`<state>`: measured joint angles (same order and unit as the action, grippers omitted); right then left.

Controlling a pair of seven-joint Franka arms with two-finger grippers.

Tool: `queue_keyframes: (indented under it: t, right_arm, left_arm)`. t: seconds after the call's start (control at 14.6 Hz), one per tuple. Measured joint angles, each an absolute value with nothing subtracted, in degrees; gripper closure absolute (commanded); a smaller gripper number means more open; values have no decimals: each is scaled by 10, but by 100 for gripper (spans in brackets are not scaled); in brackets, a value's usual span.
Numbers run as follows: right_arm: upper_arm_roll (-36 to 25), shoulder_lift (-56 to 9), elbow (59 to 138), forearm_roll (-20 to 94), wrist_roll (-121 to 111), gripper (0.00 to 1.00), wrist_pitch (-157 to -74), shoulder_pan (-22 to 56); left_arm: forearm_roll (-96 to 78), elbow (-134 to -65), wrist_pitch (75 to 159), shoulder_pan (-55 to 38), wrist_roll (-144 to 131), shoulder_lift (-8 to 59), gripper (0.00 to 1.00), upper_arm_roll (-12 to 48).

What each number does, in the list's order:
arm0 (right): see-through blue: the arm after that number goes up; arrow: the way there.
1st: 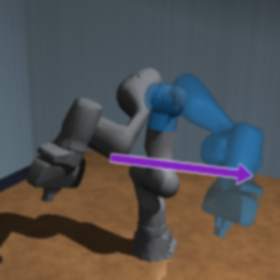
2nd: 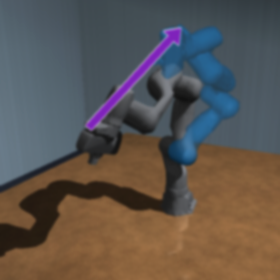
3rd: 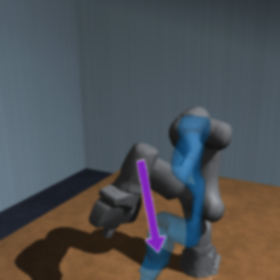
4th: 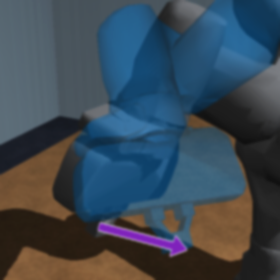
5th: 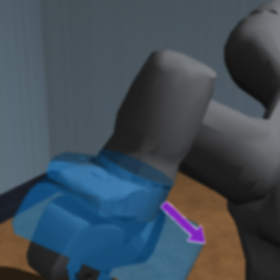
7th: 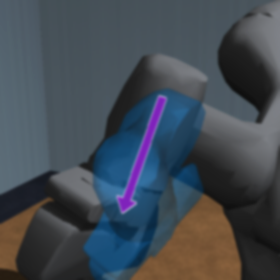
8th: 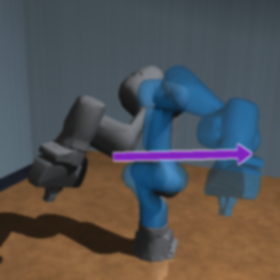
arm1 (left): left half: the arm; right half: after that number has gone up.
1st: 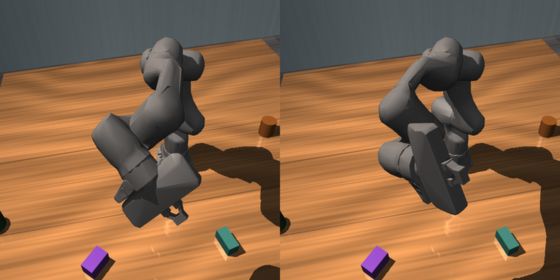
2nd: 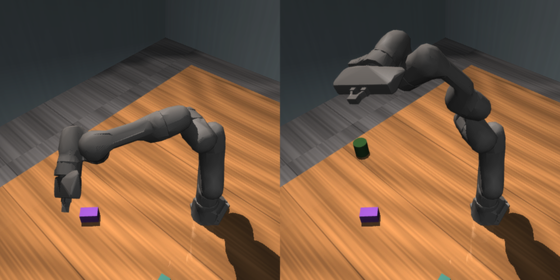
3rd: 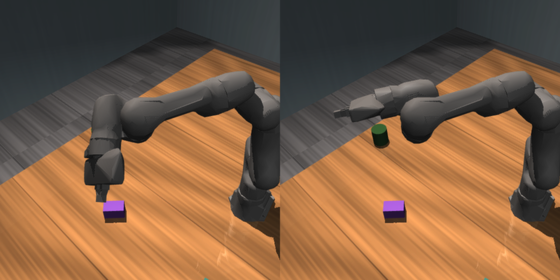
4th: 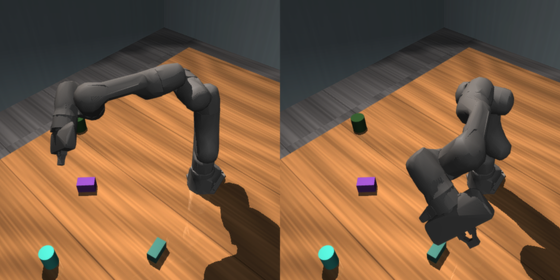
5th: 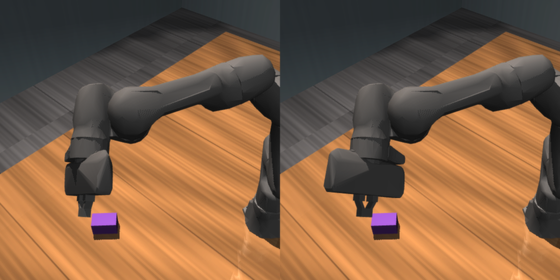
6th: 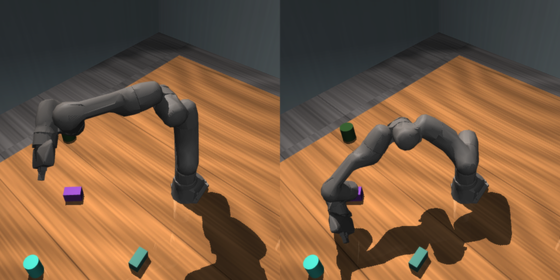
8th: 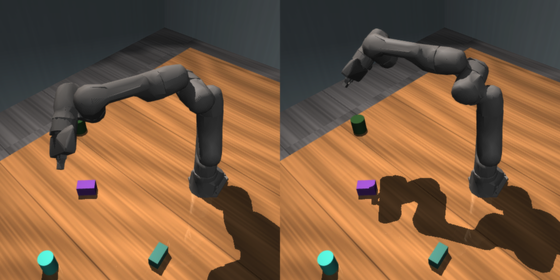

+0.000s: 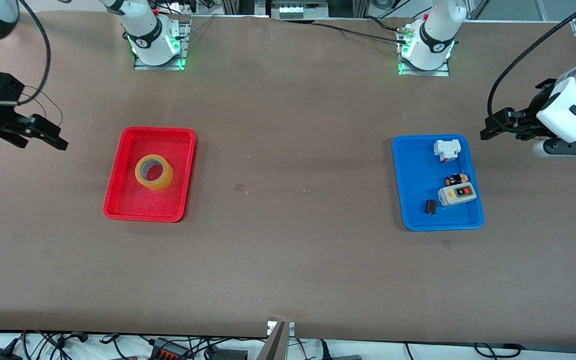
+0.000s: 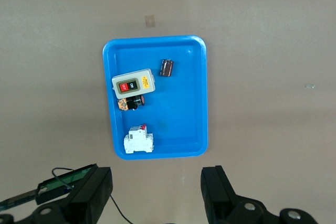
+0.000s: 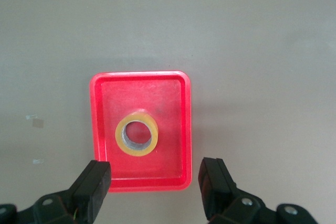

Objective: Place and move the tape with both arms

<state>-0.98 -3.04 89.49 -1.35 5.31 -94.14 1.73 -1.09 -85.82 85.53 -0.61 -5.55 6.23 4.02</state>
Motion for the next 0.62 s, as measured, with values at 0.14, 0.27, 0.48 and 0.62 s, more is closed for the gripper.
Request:
queue_keyframes:
  t: [0.14,0.27,0.48,0.62]
  right_arm:
    - [-10,-31,860,-6,53,1,-900,17]
    - [-9,-31,833,-5,53,1,-847,17]
    - [-8,-18,829,-5,53,1,-822,17]
    - [-8,-7,850,-6,53,1,-831,17]
  left_arm:
    - [-11,-858,855,-6,-56,62,0,40]
    - [-11,-858,855,-6,-56,62,0,40]
    - [-11,-858,854,-6,-56,62,0,40]
    - [-11,-858,850,-6,-56,61,0,40]
